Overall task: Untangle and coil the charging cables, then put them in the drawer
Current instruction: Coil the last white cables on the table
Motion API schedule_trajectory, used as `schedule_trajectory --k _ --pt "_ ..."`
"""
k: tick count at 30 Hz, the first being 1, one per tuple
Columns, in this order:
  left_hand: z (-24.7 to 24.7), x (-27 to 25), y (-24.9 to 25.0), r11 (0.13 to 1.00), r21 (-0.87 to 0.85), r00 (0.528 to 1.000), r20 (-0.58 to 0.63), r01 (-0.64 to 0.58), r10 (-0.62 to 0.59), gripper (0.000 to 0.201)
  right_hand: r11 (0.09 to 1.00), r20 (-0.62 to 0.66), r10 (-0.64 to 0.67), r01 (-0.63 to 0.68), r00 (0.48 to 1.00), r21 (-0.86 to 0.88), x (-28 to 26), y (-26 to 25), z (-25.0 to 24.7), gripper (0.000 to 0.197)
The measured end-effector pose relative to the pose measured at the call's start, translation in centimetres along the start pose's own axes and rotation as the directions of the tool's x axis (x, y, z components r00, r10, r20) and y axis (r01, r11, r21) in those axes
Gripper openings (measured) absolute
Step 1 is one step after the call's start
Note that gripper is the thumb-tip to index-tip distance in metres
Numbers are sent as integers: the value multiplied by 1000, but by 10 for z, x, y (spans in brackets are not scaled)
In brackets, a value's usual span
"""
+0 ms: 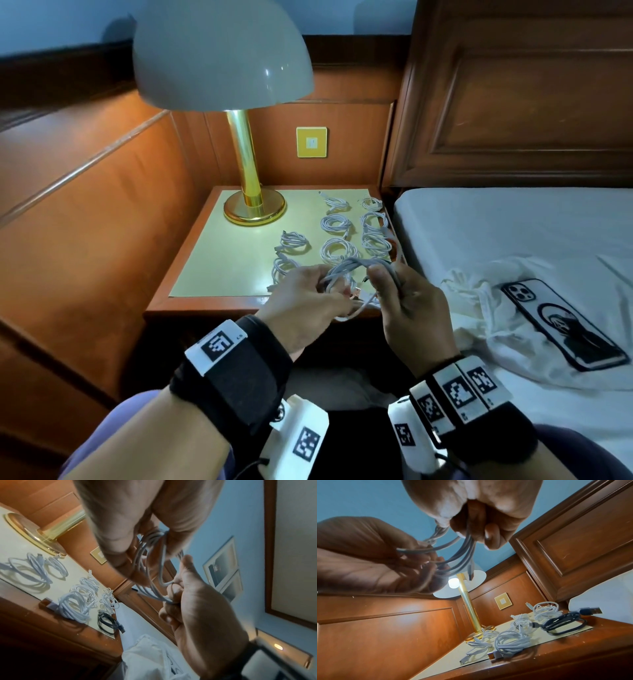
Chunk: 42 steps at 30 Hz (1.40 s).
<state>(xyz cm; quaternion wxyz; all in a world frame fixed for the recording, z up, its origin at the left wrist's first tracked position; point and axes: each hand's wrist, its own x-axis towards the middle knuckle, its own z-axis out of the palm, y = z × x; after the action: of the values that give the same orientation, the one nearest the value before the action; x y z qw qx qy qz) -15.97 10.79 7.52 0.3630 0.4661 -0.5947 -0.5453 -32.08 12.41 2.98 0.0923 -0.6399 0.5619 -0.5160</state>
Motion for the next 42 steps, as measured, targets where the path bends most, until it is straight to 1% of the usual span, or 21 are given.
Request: schedule_trajectory --k 3,5,7,8,10,11,13,15,17,19,20,22,24,26,28,30,32,34,38,40,42 --pt "4 2 -3 1000 -3 996 -84 4 -4 39 1000 -83 -5 3 996 -29 2 4 -4 46" --pt "-3 2 1 992 -124 990 -141 10 -28 48 998 -175 42 -51 984 -46 7 8 -12 44" --pt "-12 1 7 964 -265 991 -132 -2 -34 32 993 -260 100 -111 960 -29 12 12 -22 47" --pt "-16 -1 8 960 -280 993 -120 -21 -13 22 990 -279 132 -138 951 -3 14 14 -26 49" --pt "-25 -2 6 977 -192 991 -116 -91 69 12 973 -277 220 -192 935 124 17 14 -30 55" --pt "-28 -2 5 984 -102 983 -129 -144 131 12 947 -255 283 -227 925 229 18 13 -31 58" --pt "-29 -2 3 970 59 958 -150 -237 243 14 817 -145 427 -312 892 485 18 7 -31 59" --pt "-26 -1 -1 936 204 932 -169 -286 321 11 622 11 517 -385 856 682 18 -1 -30 55" --pt "-23 1 -8 883 373 913 -174 -285 368 19 465 140 536 -429 832 774 16 -8 -29 49" --pt "-19 2 -12 837 483 916 -155 -257 370 18 342 249 494 -450 833 825 13 -13 -27 45" --pt "-17 2 -13 826 510 921 -150 -240 360 15 279 306 466 -466 830 840 12 -15 -26 44" --pt "-12 4 -12 854 484 935 -174 -192 309 8 174 416 414 -519 810 837 8 -19 -23 42" --pt "-9 5 -12 936 317 949 -214 -155 230 12 133 489 366 -565 792 815 5 -22 -21 42" --pt "-6 5 -8 988 70 966 -213 -138 150 23 149 513 350 -587 784 796 2 -23 -18 43" --pt "-5 2 -4 986 -124 982 -162 -115 95 30 192 492 364 -581 791 791 1 -23 -15 43" --pt "-6 0 -1 965 -251 995 -78 -80 62 28 258 447 376 -555 812 791 1 -22 -11 44" --pt "-7 -2 -1 942 -334 999 -6 -39 39 36 342 403 374 -528 835 777 1 -20 -9 44" --pt "-7 -4 -3 938 -345 998 40 -40 57 45 398 376 376 -514 847 760 -1 -19 -7 42" --pt "-2 -7 -6 955 -261 989 0 -142 147 31 497 330 377 -490 865 716 -1 -18 -6 43" --pt "0 -6 -4 942 -283 983 -23 -180 181 23 513 325 393 -498 860 699 -1 -17 -5 43" --pt "2 -5 -1 915 -350 978 -18 -199 206 26 517 315 407 -501 857 694 -2 -18 -5 43"
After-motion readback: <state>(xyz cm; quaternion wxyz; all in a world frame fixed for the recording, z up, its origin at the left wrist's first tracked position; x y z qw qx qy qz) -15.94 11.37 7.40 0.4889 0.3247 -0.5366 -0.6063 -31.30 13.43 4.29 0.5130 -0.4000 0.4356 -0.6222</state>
